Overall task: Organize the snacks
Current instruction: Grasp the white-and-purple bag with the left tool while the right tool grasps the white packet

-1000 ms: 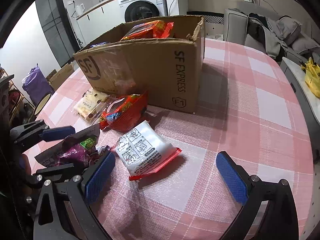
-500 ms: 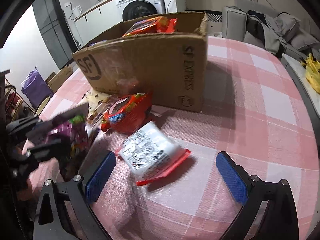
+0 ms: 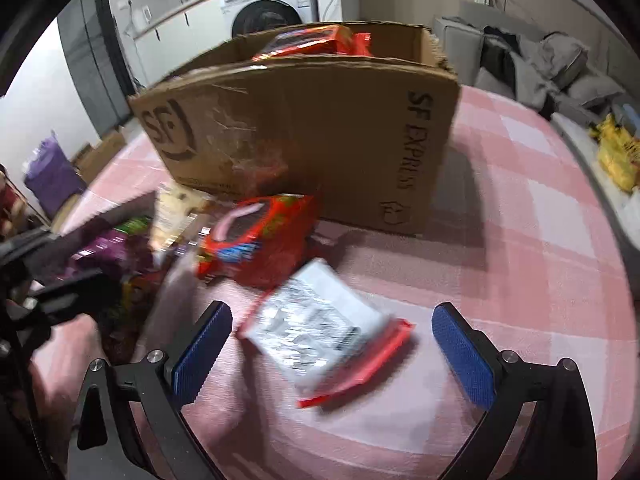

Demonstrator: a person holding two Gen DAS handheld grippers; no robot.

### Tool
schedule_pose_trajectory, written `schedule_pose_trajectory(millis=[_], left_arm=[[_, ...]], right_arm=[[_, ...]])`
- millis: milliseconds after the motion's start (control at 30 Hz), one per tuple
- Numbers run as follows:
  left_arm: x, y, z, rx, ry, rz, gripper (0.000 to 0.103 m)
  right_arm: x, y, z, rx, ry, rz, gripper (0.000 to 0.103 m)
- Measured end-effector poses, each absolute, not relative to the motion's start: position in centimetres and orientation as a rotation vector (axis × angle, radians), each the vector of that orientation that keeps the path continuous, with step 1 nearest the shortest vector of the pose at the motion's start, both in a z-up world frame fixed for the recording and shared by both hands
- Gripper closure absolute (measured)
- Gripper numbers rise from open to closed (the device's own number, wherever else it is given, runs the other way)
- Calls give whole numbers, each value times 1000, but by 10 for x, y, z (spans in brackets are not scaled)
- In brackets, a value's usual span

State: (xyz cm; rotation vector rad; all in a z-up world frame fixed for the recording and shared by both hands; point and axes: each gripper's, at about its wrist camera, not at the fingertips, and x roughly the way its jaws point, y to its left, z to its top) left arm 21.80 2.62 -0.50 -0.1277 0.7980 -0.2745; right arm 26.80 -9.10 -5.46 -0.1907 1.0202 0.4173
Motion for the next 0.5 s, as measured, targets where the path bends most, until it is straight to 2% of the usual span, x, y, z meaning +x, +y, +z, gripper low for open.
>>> schedule_pose_trajectory(millis=[500], left_arm=[[215, 27, -1, -121, 778, -258, 62]], right_arm=[[277, -116, -50, -138, 1022, 398, 1]])
